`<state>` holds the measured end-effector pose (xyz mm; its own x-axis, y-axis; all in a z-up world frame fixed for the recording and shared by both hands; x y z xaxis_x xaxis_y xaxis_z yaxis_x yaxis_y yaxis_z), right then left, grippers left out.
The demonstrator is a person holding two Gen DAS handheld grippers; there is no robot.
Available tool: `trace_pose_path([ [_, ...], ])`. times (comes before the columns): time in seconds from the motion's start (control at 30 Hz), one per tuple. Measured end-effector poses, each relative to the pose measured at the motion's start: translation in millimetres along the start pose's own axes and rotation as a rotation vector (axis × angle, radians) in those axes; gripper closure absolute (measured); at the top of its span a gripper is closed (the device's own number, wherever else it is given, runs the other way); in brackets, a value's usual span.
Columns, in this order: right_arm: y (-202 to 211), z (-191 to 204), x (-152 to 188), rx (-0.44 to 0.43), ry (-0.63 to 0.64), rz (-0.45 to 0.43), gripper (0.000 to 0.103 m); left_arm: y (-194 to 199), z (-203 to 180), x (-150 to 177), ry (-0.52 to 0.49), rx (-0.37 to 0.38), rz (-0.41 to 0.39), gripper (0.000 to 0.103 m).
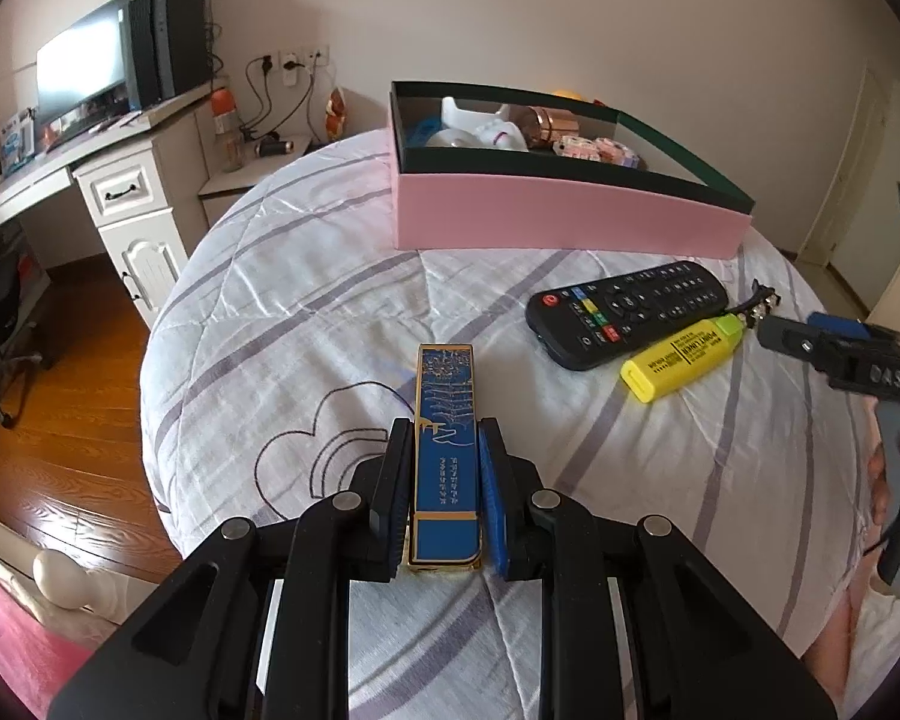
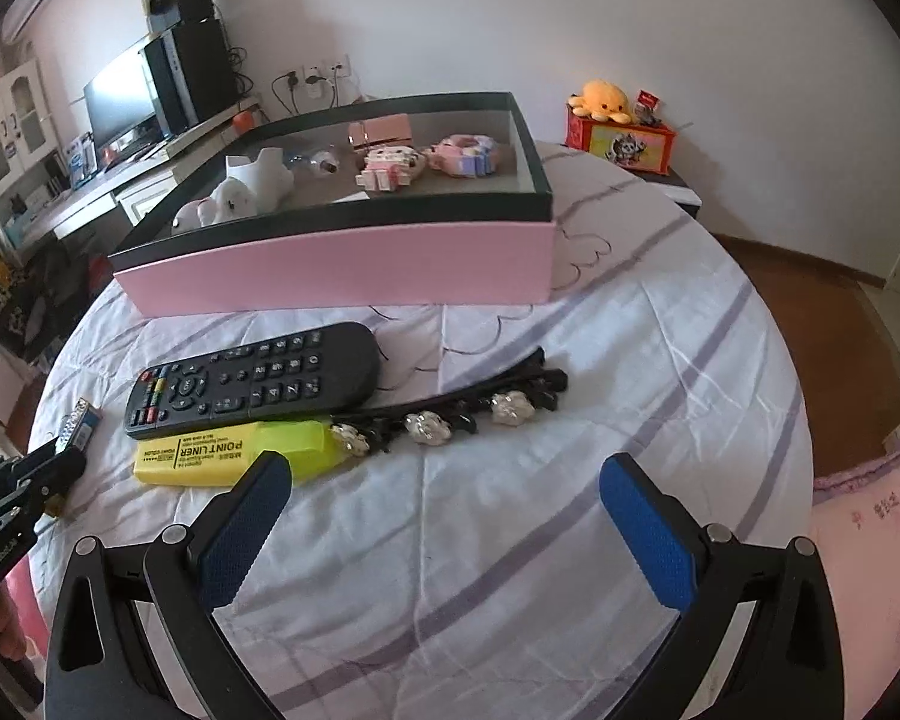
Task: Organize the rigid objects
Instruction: 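Lower the left tool onto the blue-and-gold rectangular box and close on it, then hold the blue-and-gold box in the left tool while the right tool grasps the black flower hair clip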
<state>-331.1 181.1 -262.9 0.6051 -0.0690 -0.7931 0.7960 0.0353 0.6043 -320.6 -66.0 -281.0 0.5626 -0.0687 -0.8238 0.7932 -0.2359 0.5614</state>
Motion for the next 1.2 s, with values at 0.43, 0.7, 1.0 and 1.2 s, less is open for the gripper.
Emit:
trace_pose_path([
  [0.43,-22.4,-22.2,-7.1,0.051,-0.161,0.025,0.0,2.4,-3.6,2.3,-0.029,0.013,0.006,0.082],
  [0.7,-21.9,-24.2,-4.2,0.069,-0.048,0.043,0.0,1.7,-3.7,3.0,-0.027,0.017,0.01,0.082],
  [1.0,6.0,-63.8,2.2,0.228,-0.003,0.024,0.0,1.0,-5.4,2.7,-0.026,0.003,0.011,0.082],
  [1.2,-7.8,-49.9,-5.9,0.096,-0.147,0.014,0.0,1.0,-7.7,3.3,-0.038,-0.01,0.016,0.082],
])
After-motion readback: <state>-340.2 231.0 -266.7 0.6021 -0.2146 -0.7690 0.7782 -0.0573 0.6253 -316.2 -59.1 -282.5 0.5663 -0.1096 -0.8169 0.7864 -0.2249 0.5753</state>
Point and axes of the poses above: each gripper's, at about its wrist camera, not at the fingertips, and y roughly against the way its jaws point, z to its left, x to its underside, the point moved 5 cm from there along -y, roughly the way its jaws point, and after that the axes turned 13 degrees about -z, right-handed, at the moved point
